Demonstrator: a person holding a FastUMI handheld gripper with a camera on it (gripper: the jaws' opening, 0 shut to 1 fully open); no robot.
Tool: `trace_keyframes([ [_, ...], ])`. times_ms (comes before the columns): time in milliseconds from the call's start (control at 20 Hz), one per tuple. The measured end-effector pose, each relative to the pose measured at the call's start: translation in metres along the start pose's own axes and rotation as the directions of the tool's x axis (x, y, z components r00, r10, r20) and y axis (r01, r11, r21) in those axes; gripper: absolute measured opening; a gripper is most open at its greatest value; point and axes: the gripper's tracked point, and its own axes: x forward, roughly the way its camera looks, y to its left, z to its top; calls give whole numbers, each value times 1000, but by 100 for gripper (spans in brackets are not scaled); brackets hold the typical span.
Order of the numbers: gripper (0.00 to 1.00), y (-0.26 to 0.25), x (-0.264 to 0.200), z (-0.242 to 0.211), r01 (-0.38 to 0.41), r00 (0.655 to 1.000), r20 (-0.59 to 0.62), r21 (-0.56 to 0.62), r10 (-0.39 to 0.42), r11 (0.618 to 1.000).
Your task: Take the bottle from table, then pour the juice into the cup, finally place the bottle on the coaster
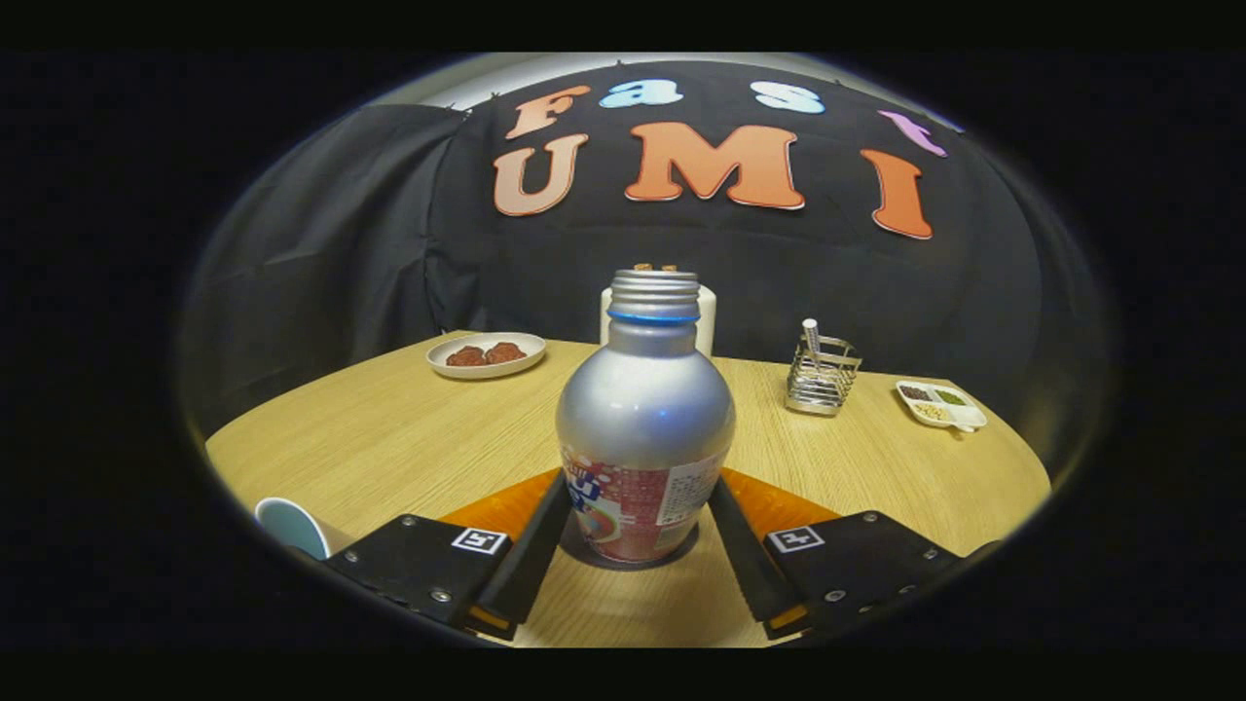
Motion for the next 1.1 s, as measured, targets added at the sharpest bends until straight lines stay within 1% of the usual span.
trace_keyframes([
  [100, 84, -2, -3, 1, 3, 1000, -1, -5, -3, 1000],
  [200, 90, -6, -10, 2, 13, 1000, 2, -10, -12, 1000],
  [300, 98, -9, -20, 8, 21, 1000, 14, -13, -21, 1000],
  [500, 98, -16, -47, 20, 34, 998, 50, -1, -34, 999],
  [800, 97, -29, -103, 41, 55, 990, 126, 25, -57, 998],
  [1100, 97, -27, -148, 50, 70, 989, 127, 56, -77, 996],
])
